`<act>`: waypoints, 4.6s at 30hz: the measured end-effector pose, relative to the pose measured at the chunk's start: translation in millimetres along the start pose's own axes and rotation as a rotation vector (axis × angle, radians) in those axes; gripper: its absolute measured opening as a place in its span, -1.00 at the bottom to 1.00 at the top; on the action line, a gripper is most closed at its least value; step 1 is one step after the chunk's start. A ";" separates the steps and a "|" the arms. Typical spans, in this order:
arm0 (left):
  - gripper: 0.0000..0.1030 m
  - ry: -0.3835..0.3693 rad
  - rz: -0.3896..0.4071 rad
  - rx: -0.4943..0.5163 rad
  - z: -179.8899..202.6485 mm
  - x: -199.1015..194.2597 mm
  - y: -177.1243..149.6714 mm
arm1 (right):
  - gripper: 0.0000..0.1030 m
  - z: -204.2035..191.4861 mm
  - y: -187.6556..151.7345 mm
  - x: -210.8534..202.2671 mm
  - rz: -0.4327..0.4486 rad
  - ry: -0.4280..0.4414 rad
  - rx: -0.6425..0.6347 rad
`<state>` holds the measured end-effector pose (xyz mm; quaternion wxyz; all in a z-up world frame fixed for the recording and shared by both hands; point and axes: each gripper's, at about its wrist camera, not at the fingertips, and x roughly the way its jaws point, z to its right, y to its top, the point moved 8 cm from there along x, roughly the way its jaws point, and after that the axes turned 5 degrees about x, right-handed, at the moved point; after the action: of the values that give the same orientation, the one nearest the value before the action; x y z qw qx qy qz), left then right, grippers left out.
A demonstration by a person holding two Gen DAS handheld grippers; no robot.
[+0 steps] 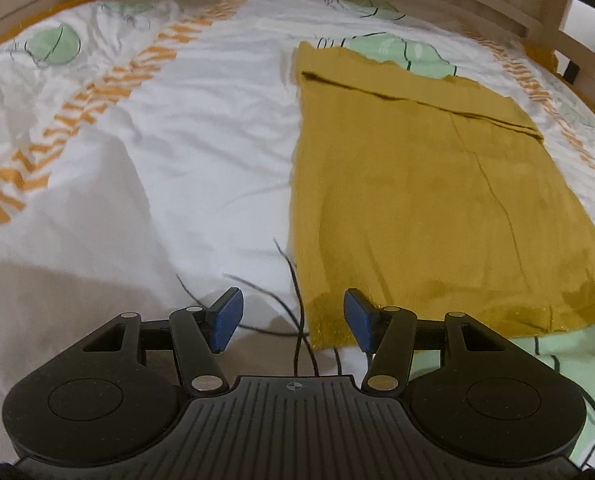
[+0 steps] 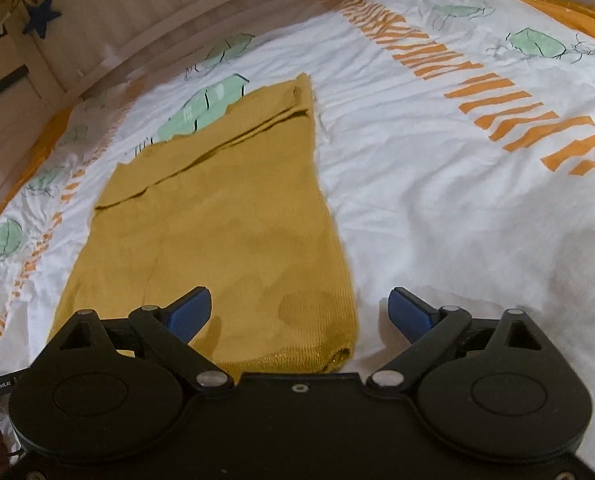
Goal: Fold small clothes
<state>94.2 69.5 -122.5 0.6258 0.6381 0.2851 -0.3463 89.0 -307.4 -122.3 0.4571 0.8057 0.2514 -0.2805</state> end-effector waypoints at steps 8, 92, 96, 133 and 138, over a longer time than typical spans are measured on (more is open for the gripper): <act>0.05 -0.007 -0.010 0.055 9.9 8.6 -6.0 | 0.86 -1.0 -7.8 11.1 -0.045 -0.021 -0.022; -0.92 -0.183 0.195 -0.197 -15.8 -36.3 61.3 | -0.65 -27.6 41.6 -9.4 -0.012 0.314 0.108; -0.92 -0.190 0.232 -0.186 -13.5 -38.6 89.7 | -0.65 -34.1 63.1 -4.3 0.011 0.331 0.103; -0.92 -0.136 0.248 -0.154 -13.6 64.6 221.3 | 0.09 -59.2 119.3 144.0 -0.085 0.245 -0.323; -0.92 -0.132 0.241 -0.158 -16.0 68.7 219.5 | -0.05 -54.3 114.0 159.0 -0.122 0.220 -0.330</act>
<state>311.7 68.8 -45.8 0.7284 0.5923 0.1911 -0.2866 290.4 -288.1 -139.8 0.5349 0.7290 0.3905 -0.1731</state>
